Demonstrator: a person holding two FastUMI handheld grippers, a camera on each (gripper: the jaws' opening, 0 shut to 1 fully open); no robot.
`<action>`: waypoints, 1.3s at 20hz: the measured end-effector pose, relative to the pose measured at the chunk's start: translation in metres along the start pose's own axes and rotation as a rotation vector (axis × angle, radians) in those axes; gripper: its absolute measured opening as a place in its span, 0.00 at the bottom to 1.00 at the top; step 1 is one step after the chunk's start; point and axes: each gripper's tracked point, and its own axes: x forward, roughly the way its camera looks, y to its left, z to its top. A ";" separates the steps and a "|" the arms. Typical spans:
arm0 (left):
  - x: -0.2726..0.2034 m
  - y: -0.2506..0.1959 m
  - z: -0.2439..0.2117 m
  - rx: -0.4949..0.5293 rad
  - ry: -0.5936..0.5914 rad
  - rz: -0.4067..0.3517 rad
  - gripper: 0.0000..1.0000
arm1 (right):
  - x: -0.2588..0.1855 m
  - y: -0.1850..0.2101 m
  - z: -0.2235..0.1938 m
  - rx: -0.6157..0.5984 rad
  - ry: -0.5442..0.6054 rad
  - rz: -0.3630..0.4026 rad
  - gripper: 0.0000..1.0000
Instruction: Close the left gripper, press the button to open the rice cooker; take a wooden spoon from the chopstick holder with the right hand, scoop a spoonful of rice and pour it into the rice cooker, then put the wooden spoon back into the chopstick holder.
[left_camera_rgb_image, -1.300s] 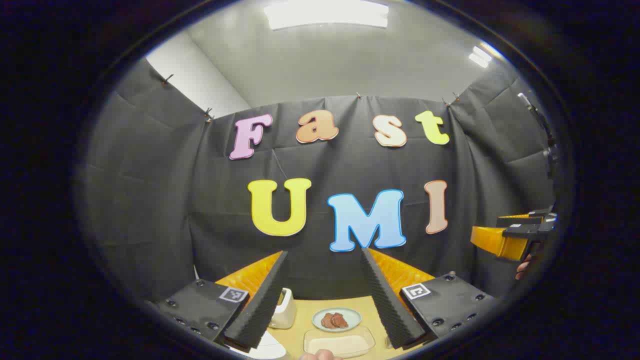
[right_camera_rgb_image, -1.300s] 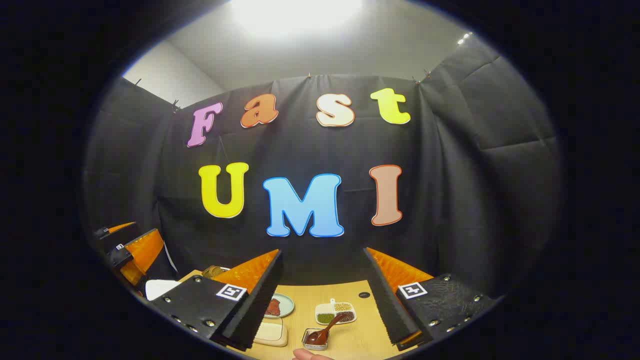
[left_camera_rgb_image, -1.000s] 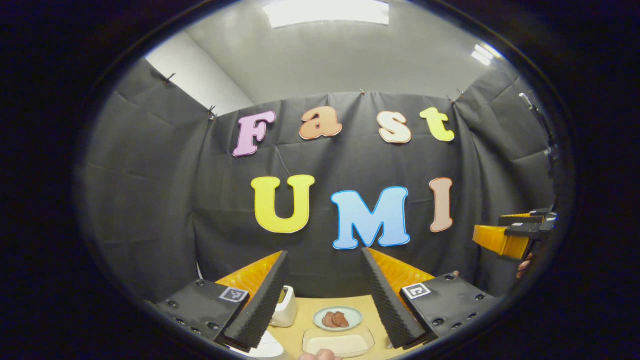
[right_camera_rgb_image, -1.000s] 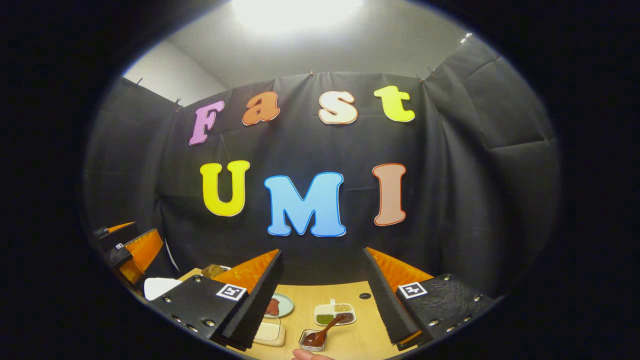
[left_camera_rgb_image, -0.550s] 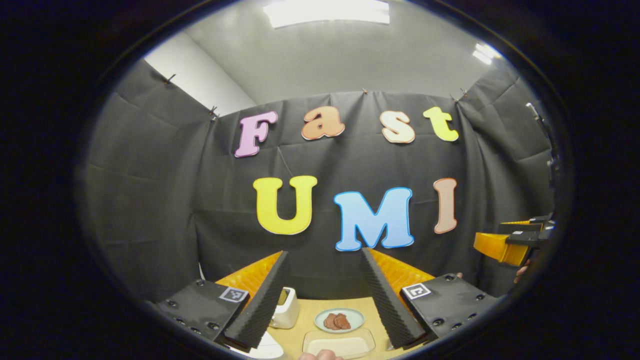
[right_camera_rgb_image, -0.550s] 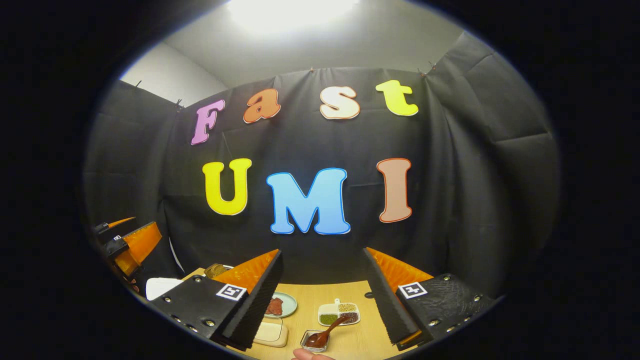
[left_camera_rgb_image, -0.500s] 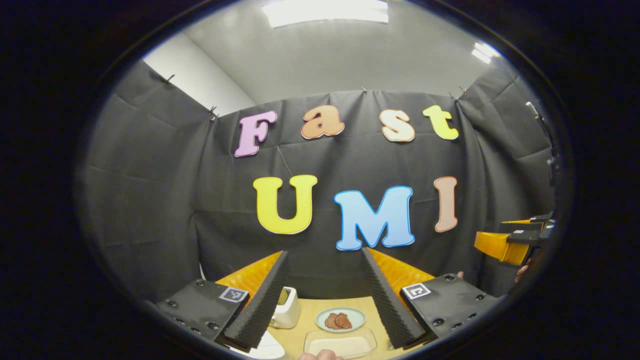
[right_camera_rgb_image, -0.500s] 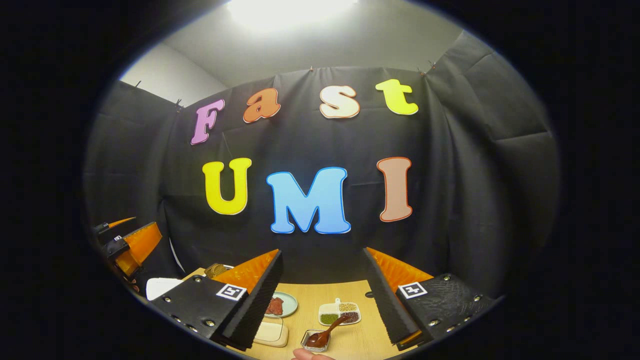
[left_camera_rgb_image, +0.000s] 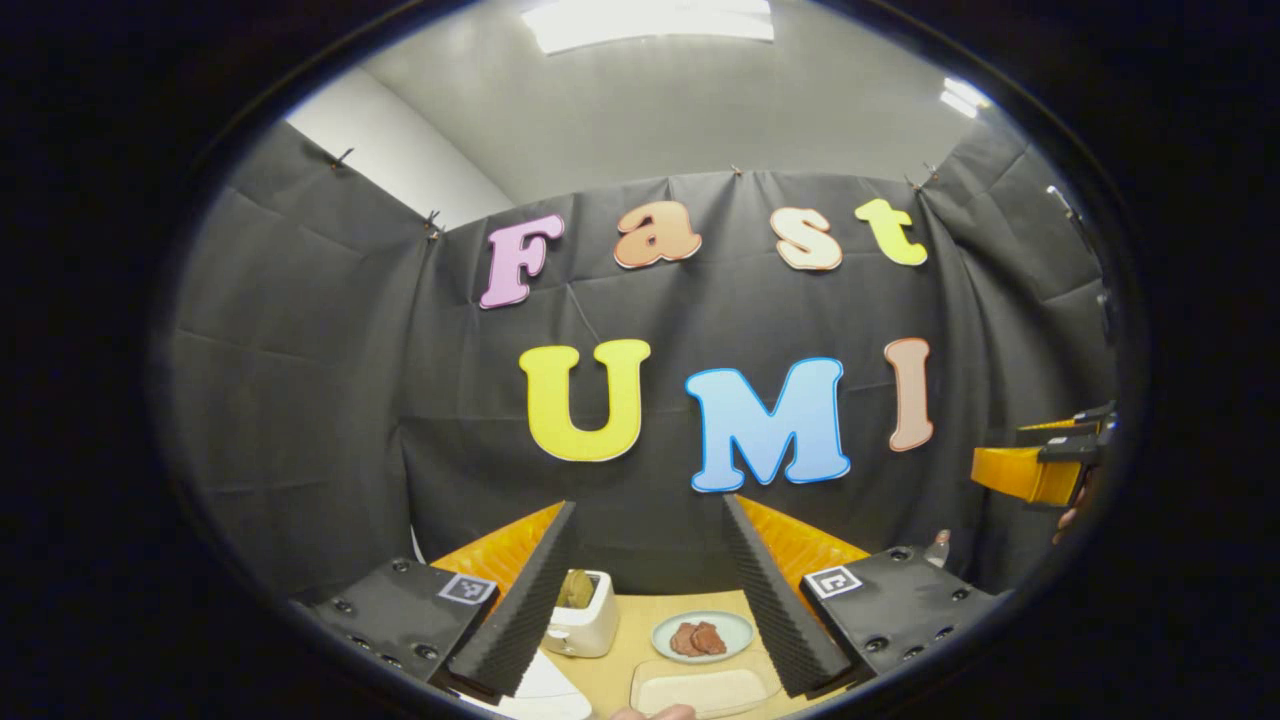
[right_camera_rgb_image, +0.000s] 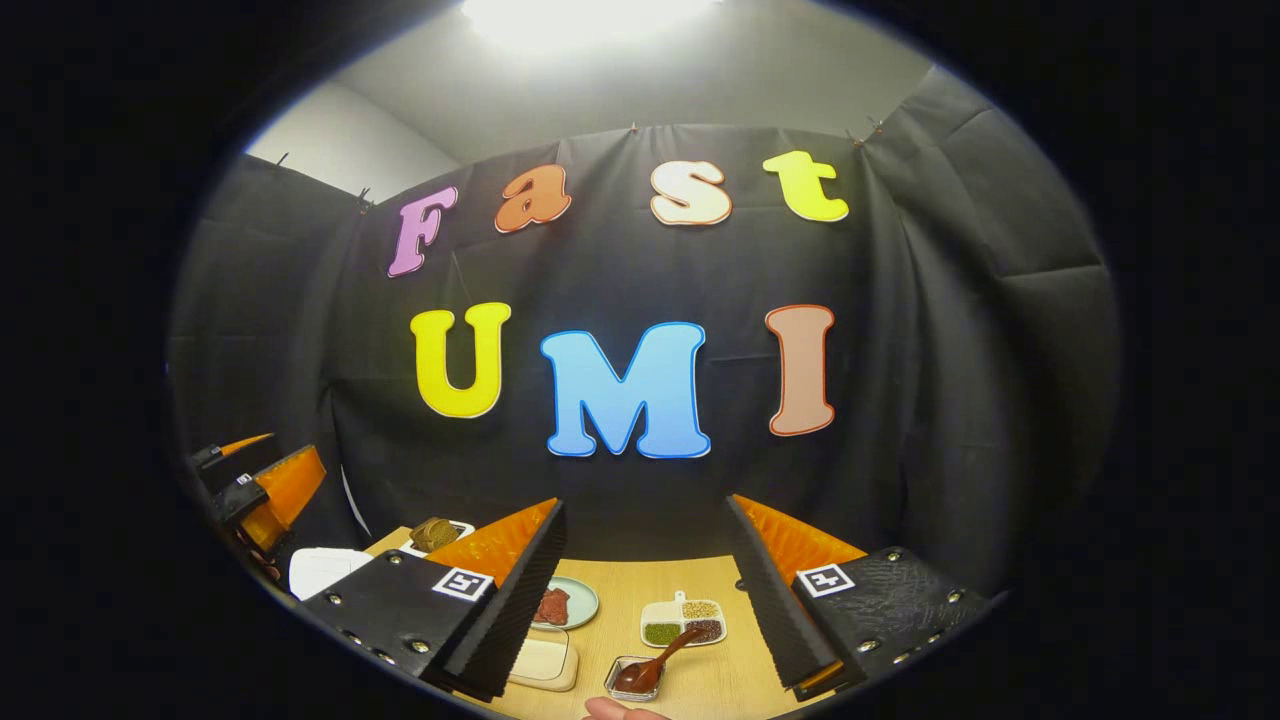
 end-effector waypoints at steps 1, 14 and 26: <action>-0.001 0.002 -0.010 0.004 0.009 0.002 1.00 | 0.001 0.002 -0.003 -0.002 0.004 0.003 0.95; -0.012 0.110 -0.124 -0.148 0.216 0.110 0.07 | 0.017 0.019 -0.018 -0.021 0.040 0.049 0.95; -0.046 0.188 -0.284 -0.258 0.556 0.253 0.07 | 0.013 0.007 -0.032 -0.003 0.068 0.019 0.95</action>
